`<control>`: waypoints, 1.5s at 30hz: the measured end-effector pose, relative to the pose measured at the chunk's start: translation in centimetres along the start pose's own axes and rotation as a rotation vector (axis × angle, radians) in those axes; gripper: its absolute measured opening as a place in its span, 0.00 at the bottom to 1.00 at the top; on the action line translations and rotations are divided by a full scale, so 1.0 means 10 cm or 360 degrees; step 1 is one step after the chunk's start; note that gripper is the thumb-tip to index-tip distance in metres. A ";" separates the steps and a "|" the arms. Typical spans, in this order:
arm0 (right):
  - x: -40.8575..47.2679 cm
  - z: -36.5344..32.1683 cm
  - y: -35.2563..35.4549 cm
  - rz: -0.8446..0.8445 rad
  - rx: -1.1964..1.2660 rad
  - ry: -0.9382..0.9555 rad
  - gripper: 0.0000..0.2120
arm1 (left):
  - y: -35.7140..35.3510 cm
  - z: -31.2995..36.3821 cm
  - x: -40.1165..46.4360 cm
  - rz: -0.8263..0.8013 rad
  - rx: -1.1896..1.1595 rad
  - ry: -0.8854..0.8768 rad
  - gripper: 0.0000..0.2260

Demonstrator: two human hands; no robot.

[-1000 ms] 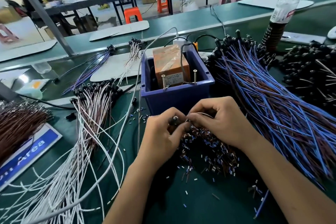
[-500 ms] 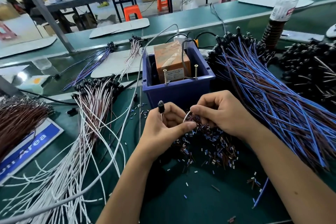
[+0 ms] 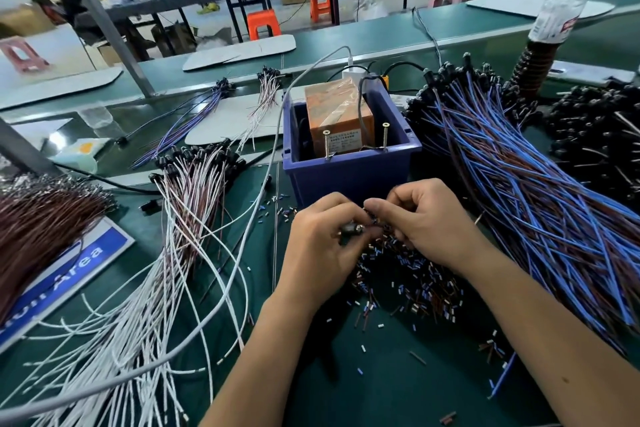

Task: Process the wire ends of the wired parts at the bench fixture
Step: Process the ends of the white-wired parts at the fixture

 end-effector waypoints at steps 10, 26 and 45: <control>0.00 -0.08 0.08 -0.0128 0.0237 -0.0009 0.13 | -0.01 0.00 0.01 -0.0108 -0.0376 0.0455 0.06; 0.01 -0.06 0.23 -0.0288 0.0616 -0.0349 0.24 | 0.15 0.00 0.05 -0.0209 -0.1386 0.1008 0.10; -0.09 -0.11 0.16 -0.0991 0.0694 -0.0232 0.18 | 0.08 0.08 0.03 -0.0040 -0.1401 0.0773 0.11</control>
Point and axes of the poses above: each hand's wrist, its own x-axis towards the middle knuckle, its own y-axis out of the back of the hand, z = x × y, the point moved 1 cm from there along x, towards the middle knuckle, and after that the axes turned 4 degrees about -x, right-handed, at the moved point
